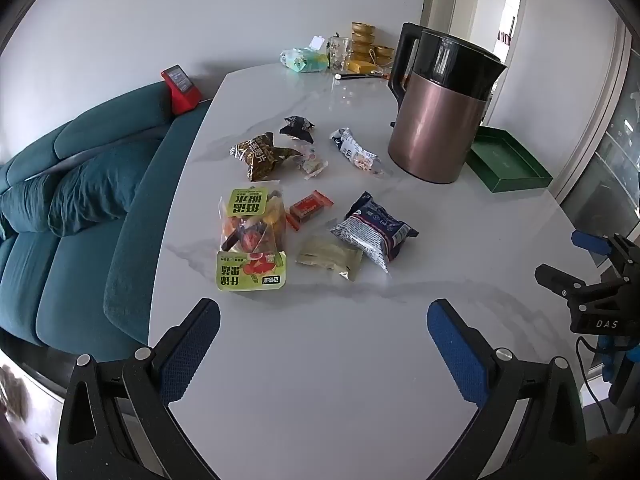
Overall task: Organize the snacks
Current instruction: 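Move both tools toward the snack pile on the table, then grasp the clear dried-fruit bag with the left tool while the right tool grasps the beige bar, then carry the fruit bag and beige bar over the green tray with both tools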
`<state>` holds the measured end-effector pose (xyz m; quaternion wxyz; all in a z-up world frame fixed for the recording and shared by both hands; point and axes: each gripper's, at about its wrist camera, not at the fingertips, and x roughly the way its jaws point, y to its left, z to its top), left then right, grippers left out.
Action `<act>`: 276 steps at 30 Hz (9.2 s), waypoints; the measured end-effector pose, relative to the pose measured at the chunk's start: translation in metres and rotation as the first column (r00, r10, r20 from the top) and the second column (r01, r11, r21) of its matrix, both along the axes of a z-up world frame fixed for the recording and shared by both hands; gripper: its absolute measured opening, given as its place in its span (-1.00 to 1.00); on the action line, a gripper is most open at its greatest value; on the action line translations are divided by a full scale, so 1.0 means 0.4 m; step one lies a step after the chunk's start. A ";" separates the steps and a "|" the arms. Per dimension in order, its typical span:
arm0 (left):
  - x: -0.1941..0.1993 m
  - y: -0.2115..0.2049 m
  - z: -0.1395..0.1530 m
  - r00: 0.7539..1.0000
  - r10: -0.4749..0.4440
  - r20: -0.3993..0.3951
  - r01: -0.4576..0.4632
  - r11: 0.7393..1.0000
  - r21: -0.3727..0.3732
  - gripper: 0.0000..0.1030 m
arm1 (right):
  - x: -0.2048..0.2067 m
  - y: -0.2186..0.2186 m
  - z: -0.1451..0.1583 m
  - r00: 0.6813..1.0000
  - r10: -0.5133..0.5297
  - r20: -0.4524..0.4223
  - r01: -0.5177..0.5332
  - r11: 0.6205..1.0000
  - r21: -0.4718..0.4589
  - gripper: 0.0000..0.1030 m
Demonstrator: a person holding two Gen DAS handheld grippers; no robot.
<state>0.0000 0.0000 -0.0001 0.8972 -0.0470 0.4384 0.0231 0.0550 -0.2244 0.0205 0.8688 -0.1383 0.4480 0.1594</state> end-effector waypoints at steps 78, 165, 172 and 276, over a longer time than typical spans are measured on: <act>-0.011 0.050 -0.032 0.997 0.060 -0.041 -0.060 0.998 -0.010 0.98 | -0.007 0.031 -0.005 1.000 0.021 -0.018 -0.021 1.000 0.007 1.00; 0.263 0.211 -0.172 0.963 0.206 -0.176 -0.199 0.978 0.058 0.98 | 0.138 0.378 -0.124 0.852 0.517 -0.080 -0.478 0.832 0.282 1.00; 0.305 0.201 -0.174 0.970 0.153 -0.187 -0.142 0.988 0.068 0.98 | 0.114 0.443 -0.152 0.764 0.636 -0.110 -0.559 0.737 0.379 1.00; 0.629 -0.797 0.361 0.963 -0.190 0.194 0.191 0.981 0.009 0.05 | 0.584 -0.613 0.362 0.911 0.073 0.405 -0.129 0.985 0.113 -0.56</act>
